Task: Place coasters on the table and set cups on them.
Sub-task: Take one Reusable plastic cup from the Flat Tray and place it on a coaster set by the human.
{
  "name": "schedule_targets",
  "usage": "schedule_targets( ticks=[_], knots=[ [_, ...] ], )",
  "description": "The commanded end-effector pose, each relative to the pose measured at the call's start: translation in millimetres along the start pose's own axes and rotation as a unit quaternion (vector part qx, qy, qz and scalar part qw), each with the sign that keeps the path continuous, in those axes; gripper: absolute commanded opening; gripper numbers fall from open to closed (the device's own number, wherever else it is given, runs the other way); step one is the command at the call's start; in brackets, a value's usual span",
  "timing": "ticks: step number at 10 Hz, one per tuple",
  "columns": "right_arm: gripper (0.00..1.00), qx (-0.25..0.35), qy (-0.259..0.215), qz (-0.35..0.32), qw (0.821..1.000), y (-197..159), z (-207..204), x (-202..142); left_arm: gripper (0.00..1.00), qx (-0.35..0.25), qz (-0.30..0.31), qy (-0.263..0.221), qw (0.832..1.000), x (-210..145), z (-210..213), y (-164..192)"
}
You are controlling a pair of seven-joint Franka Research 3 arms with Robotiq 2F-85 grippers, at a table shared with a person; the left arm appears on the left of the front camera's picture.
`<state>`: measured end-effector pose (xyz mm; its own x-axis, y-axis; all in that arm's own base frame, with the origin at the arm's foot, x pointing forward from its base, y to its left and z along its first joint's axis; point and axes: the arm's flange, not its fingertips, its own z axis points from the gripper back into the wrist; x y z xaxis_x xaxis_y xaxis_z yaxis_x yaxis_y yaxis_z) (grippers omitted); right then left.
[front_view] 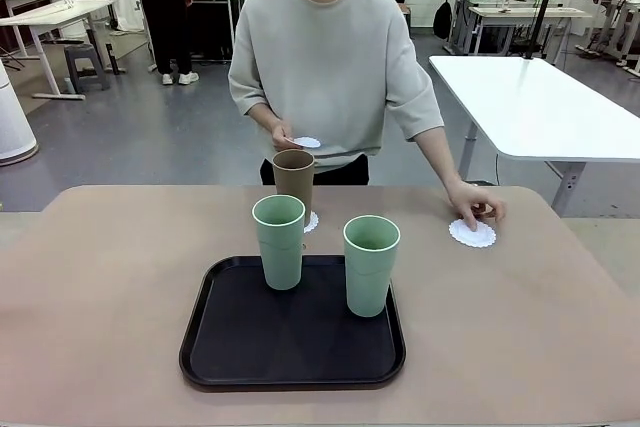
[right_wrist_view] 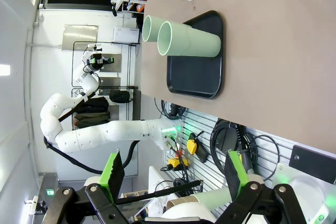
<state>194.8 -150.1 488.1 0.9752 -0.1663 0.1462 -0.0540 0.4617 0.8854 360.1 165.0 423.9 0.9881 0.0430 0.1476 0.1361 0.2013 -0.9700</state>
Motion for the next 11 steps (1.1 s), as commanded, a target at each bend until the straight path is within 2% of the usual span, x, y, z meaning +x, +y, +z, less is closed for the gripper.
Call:
schedule_targets(
  ticks=[1, 10, 11],
  knots=[
    [1.00, 0.004, 0.001, 0.003, 1.000, 1, 0, 0, 1.00, 0.001, 0.002, -0.003, 1.000, 0, 2, -2],
    [1.00, 0.000, 0.000, 0.000, 1.000, 0, 0, 0, 1.00, 0.001, 0.002, -0.003, 1.000, 0, 2, -2],
    [1.00, -0.018, 0.014, 0.037, 0.999, 13, -4, 15, 1.00, 0.001, 0.002, -0.003, 1.000, 0, 2, -2]
  ],
)
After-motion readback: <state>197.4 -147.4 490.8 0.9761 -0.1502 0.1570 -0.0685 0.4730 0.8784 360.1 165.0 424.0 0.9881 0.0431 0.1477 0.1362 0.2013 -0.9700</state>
